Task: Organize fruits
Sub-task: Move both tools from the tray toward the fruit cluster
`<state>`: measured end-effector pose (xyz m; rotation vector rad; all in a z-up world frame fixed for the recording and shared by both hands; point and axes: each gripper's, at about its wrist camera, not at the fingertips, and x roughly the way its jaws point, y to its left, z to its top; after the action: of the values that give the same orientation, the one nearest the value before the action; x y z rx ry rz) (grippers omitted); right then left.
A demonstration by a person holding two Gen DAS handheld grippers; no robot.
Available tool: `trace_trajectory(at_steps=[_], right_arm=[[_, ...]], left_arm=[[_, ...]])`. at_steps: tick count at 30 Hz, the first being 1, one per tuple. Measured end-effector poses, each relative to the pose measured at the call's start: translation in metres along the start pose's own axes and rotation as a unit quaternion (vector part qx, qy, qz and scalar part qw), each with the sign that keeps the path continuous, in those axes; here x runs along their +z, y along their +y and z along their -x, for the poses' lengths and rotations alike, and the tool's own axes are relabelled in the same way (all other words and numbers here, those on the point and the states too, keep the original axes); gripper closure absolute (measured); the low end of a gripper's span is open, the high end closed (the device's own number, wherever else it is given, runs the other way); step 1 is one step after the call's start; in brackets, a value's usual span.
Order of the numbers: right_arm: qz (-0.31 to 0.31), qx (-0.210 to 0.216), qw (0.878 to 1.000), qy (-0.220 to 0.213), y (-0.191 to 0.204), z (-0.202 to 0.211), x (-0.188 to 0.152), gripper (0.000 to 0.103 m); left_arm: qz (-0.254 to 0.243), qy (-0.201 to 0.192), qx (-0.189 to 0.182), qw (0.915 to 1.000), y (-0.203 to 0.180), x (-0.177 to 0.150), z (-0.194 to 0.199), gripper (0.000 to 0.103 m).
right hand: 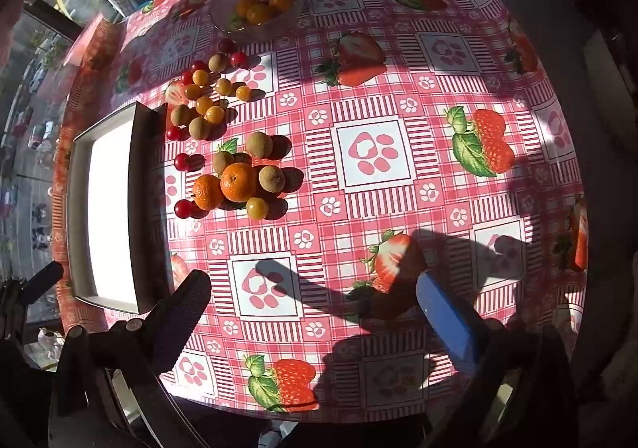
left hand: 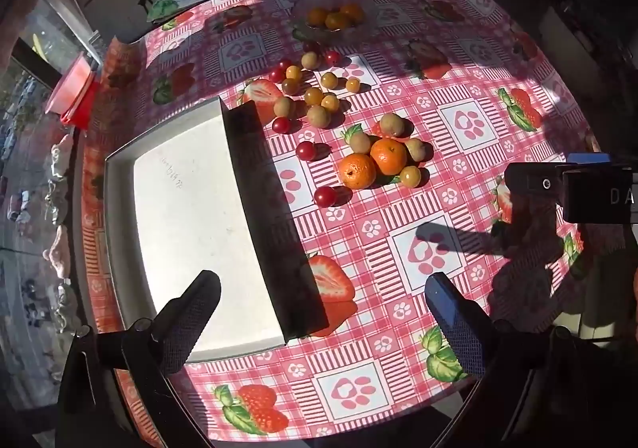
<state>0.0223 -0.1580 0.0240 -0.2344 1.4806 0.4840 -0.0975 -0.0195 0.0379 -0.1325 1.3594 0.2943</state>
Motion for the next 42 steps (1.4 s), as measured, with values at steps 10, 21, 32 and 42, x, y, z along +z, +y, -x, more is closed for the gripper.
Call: trace_trajectory(at_steps=[10, 21, 32, 42], right_arm=[[-0.032, -0.001, 0.999, 0.014, -0.025, -0.009, -0.002, 0.0], [-0.071, -0.013, 0.997, 0.024, -0.05, -0.022, -0.01, 0.0], [-0.037, -0.027, 0.998, 0.044, -0.039, -0.04, -0.004, 0.0], [-0.003, -0.017, 0.999, 0.043, -0.022, -0.054, 0.02, 0.0]], left_arm=[[0.052, 0.039, -0.001, 0.9979, 0.025, 0.004, -0.023, 0.0], [0.083, 0.043, -0.015, 0.9955, 0.041, 0.005, -0.034, 0.0], [0.069, 0.035, -0.009, 0.997, 0.036, 0.014, -0.05, 0.0], [0.065, 0.027, -0.011, 0.9974, 0.025, 0.03, -0.077, 0.0]])
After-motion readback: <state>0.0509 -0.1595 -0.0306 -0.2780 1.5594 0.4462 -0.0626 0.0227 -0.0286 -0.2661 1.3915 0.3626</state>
